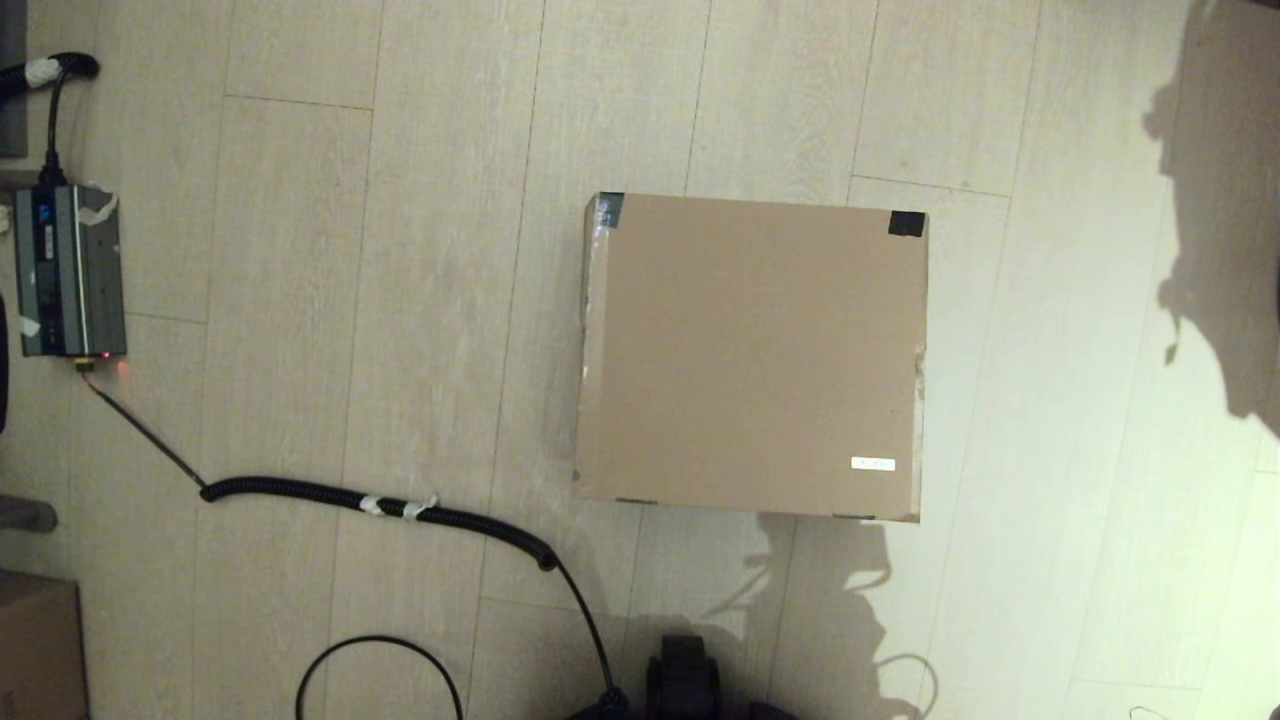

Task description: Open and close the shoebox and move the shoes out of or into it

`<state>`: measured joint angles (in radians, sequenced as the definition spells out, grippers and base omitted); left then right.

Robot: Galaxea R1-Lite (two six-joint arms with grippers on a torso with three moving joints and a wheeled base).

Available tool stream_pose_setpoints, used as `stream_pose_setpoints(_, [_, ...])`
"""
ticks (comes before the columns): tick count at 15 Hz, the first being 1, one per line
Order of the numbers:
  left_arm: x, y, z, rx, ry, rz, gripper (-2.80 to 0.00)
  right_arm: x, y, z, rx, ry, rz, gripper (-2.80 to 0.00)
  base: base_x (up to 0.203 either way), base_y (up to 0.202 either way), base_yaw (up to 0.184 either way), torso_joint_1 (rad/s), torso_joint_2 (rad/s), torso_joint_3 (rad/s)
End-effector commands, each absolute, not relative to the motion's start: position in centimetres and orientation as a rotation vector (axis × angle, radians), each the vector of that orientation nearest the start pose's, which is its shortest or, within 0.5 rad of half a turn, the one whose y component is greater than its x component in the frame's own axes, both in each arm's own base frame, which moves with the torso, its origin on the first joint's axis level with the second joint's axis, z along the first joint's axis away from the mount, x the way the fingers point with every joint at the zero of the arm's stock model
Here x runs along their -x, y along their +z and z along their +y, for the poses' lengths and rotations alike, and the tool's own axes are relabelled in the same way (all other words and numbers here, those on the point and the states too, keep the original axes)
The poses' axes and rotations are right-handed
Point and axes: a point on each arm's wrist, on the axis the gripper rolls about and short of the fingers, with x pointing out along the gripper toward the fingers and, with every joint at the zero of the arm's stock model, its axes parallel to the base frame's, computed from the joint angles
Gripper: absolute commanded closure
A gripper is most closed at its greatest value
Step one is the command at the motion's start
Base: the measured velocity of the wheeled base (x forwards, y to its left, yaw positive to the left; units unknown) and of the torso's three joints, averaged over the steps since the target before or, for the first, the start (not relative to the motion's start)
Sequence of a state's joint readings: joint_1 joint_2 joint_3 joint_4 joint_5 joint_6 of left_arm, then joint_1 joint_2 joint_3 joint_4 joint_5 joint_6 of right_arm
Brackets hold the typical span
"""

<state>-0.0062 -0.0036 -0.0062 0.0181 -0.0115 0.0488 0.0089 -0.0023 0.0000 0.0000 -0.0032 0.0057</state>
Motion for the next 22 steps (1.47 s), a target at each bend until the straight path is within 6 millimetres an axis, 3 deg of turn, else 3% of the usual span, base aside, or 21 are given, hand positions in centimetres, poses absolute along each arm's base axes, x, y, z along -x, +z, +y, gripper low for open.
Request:
stream_pose_setpoints(1, [2.35, 7.52, -0.01, -0.049, -0.017, 0.009, 0.00, 2.28, 7.55, -0.03, -0.006, 0.006, 0.000, 0.00, 0.000, 0.000, 0.000, 0.000, 0.00, 0.000])
stream_pose_setpoints(22, [2.35, 7.52, -0.01, -0.049, -0.017, 0.009, 0.00, 2.28, 7.54, -0.03, -0.006, 0.006, 0.001, 0.00, 0.000, 0.000, 0.000, 0.000, 0.00, 0.000])
